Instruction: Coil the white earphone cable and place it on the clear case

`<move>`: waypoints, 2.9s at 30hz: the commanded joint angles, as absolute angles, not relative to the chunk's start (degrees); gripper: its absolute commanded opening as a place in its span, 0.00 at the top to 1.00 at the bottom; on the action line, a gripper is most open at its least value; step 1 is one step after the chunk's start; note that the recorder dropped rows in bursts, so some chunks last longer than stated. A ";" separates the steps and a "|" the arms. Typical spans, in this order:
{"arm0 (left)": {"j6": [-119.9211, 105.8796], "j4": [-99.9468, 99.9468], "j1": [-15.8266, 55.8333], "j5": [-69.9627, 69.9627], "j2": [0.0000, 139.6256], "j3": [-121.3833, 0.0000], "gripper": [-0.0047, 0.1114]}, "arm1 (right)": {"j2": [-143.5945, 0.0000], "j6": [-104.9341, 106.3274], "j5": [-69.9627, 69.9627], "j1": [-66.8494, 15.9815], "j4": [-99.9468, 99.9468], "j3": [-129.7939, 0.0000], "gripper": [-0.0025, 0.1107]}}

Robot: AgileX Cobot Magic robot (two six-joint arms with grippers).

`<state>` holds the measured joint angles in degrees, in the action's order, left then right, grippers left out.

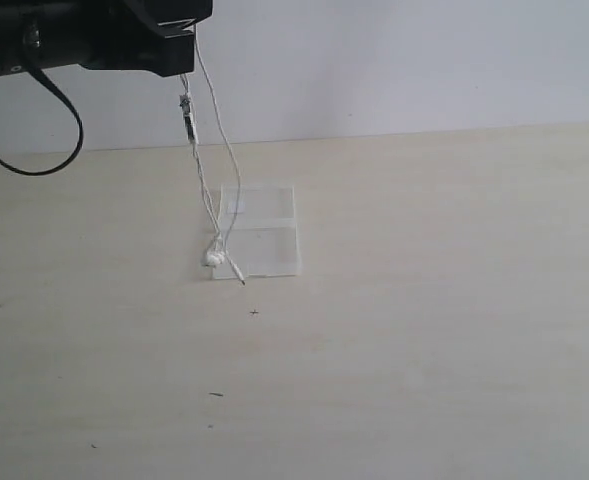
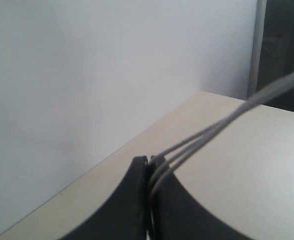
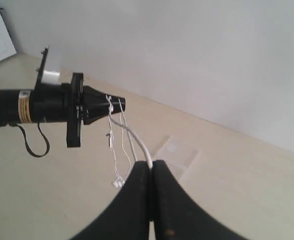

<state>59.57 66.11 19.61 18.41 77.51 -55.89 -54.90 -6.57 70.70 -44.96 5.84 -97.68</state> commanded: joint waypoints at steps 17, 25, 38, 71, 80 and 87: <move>62.17 65.78 19.44 9.61 70.95 -55.97 0.96 | -52.11 -31.81 44.81 -45.03 21.02 -54.46 0.98; 63.34 65.78 19.44 9.74 70.49 -55.97 0.96 | -53.72 -33.16 33.04 -45.03 22.38 -42.97 0.98; 64.02 65.78 19.44 9.83 70.49 -55.97 0.96 | -64.19 -32.94 15.84 -45.03 20.91 -40.70 0.57; 66.32 65.42 19.44 2.49 70.59 -55.97 0.96 | -77.59 -18.13 -20.68 -49.98 10.61 -41.05 0.33; 66.58 65.42 19.44 5.01 70.59 -55.97 0.96 | -81.62 -18.02 -25.99 -49.98 5.39 -41.05 0.16; 67.90 65.42 19.44 6.75 70.59 -55.97 0.96 | -84.06 -18.02 -32.40 -49.98 4.53 -41.46 0.15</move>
